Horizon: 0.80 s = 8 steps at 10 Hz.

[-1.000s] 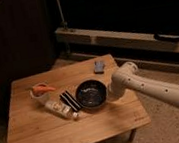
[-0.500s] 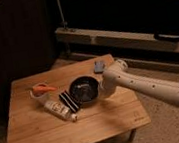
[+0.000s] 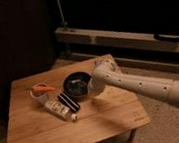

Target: Push the ceramic bowl across the table

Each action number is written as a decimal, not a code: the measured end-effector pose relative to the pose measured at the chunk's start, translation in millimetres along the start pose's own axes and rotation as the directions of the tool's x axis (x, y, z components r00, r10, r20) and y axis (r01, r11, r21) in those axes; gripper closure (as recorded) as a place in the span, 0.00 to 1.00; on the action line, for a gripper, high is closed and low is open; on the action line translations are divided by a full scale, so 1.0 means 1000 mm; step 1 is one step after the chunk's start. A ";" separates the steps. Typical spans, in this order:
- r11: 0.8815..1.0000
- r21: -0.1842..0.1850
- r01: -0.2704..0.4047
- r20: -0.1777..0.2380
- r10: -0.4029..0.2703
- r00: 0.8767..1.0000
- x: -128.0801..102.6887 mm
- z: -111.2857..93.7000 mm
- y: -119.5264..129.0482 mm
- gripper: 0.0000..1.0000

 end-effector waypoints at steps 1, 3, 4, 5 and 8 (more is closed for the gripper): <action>1.000 0.004 -0.004 -0.007 0.004 1.000 0.007 0.002 -0.006 1.00; 1.000 0.022 -0.012 -0.030 0.012 0.999 0.034 0.009 -0.021 1.00; 1.000 0.028 -0.011 -0.030 0.012 0.999 0.040 0.012 -0.028 1.00; 0.999 0.042 -0.006 -0.024 0.007 1.000 0.045 0.021 -0.046 1.00; 0.999 0.041 0.021 -0.002 -0.020 1.000 0.039 0.052 -0.086 0.96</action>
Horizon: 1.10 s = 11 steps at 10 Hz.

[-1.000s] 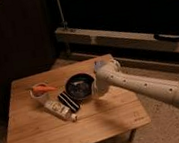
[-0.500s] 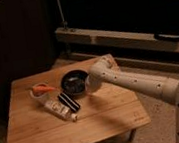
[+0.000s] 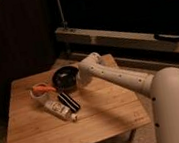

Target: Push the ceramic bowl across the table

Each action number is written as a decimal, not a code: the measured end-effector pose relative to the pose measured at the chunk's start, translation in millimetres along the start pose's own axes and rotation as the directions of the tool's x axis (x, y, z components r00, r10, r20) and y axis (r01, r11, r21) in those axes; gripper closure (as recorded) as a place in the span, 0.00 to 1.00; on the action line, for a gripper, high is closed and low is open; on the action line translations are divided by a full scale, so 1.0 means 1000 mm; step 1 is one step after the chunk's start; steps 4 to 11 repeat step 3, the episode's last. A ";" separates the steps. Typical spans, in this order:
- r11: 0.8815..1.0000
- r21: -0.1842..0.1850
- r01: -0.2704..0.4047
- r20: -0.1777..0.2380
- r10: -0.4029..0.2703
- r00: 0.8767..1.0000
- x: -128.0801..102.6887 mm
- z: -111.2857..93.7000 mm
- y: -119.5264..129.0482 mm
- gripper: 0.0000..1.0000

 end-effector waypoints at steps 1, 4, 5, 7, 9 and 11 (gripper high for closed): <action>1.000 -0.004 -0.016 -0.005 0.016 1.000 0.001 0.002 -0.005 0.87; 1.000 -0.007 -0.023 -0.014 0.023 1.000 0.004 0.002 -0.005 0.81; 1.000 -0.007 -0.023 -0.014 0.023 1.000 0.004 0.002 -0.005 0.81; 1.000 -0.007 -0.023 -0.014 0.023 1.000 0.004 0.002 -0.005 0.81; 1.000 -0.007 -0.023 -0.014 0.023 1.000 0.004 0.002 -0.005 0.81; 1.000 -0.007 -0.023 -0.014 0.023 1.000 0.004 0.002 -0.005 0.81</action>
